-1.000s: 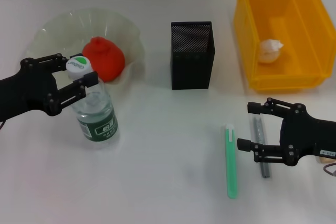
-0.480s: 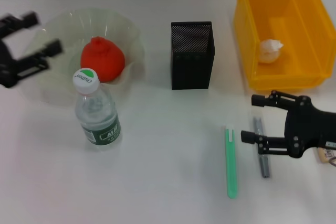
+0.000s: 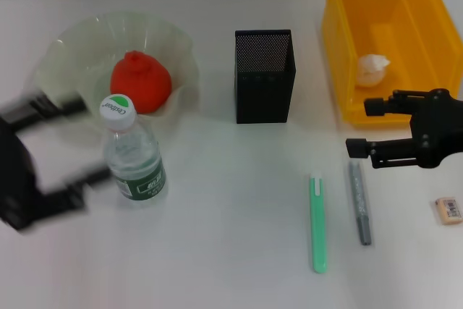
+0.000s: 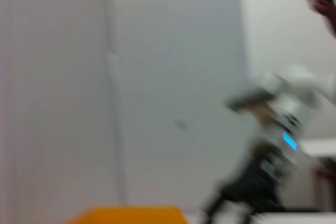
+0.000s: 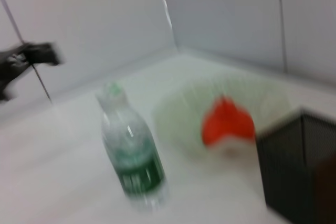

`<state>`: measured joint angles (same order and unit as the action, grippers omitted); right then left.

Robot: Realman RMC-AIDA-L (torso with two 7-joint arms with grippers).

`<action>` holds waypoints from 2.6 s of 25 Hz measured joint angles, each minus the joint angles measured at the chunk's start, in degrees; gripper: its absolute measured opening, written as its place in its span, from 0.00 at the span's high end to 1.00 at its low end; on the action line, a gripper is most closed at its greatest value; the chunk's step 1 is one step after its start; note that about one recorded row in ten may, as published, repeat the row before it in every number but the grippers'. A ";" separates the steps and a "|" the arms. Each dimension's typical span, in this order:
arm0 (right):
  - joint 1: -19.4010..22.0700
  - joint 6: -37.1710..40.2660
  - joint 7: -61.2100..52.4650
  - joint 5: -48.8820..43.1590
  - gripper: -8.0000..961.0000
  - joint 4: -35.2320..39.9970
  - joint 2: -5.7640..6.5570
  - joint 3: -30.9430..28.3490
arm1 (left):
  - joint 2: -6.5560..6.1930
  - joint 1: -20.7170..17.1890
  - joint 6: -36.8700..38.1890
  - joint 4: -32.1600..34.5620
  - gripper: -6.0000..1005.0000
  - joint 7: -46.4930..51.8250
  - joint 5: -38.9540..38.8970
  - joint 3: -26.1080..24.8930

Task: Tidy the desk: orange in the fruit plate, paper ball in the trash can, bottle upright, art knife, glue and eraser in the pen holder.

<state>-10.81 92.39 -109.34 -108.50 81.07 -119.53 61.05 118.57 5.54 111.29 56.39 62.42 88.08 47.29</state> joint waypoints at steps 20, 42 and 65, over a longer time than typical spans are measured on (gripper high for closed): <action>-23.84 -0.76 -57.97 -38.51 0.13 2.76 -0.23 31.65 | 0.13 9.02 -14.84 -25.04 0.26 -18.65 12.09 10.90; -25.45 -8.12 -59.05 -38.24 0.13 -7.75 -0.26 37.65 | 0.19 9.53 -15.16 -26.57 0.26 -18.74 12.38 10.98; -27.72 -9.87 -58.71 -36.25 0.66 -12.77 -0.26 37.91 | -0.01 9.84 -15.42 -26.77 0.26 -18.74 12.37 10.98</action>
<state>-38.54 82.52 -168.05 -144.76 68.30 -119.80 98.96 118.56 15.38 95.88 29.62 43.68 100.46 58.27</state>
